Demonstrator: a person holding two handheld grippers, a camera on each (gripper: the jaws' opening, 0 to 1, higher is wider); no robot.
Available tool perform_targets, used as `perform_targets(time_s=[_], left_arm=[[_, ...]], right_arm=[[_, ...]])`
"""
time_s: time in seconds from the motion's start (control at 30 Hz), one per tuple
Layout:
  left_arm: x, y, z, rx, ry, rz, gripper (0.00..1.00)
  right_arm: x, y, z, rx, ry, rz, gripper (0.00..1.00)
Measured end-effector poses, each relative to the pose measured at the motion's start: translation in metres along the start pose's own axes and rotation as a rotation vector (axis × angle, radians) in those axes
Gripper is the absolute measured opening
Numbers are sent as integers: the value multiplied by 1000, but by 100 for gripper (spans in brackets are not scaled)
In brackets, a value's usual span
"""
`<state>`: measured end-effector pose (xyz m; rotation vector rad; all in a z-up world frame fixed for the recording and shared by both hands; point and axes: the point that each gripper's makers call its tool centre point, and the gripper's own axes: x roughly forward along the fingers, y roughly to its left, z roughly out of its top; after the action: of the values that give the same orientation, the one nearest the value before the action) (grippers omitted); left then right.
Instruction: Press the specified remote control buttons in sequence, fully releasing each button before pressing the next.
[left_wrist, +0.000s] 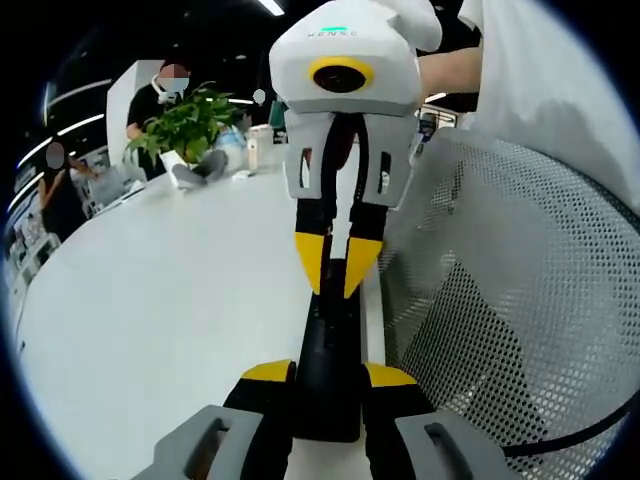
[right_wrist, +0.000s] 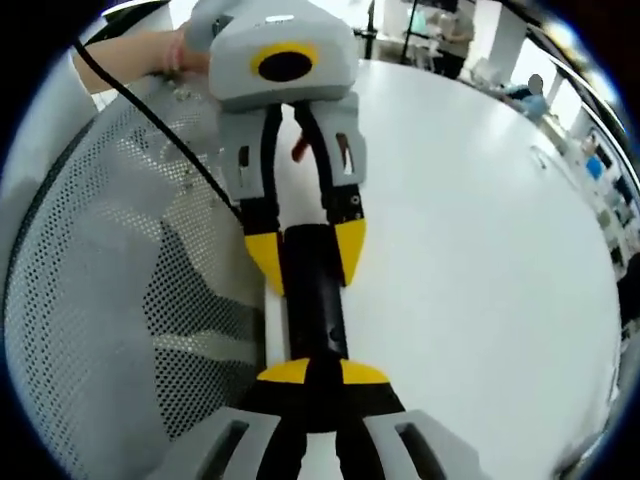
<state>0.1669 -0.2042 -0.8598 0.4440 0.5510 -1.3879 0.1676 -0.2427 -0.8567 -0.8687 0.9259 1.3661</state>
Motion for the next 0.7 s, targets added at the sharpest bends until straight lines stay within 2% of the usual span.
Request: perform_targets(time_s=[0.07,0.13,0.3,0.7], left_arm=[[0,0,0,-1,0,1,25],[0,0,0,0,1,1,25],[0,0,0,-1,0,1,25],[0,0,0,0,1,2,25]], right_arm=[[-1,0,0,20,-38,-6,6],[-1,1,0,1,-70,-16,6],[-2,-1,2,88,-164,-43,6],[-3,1,4,62,-223,-87,4]])
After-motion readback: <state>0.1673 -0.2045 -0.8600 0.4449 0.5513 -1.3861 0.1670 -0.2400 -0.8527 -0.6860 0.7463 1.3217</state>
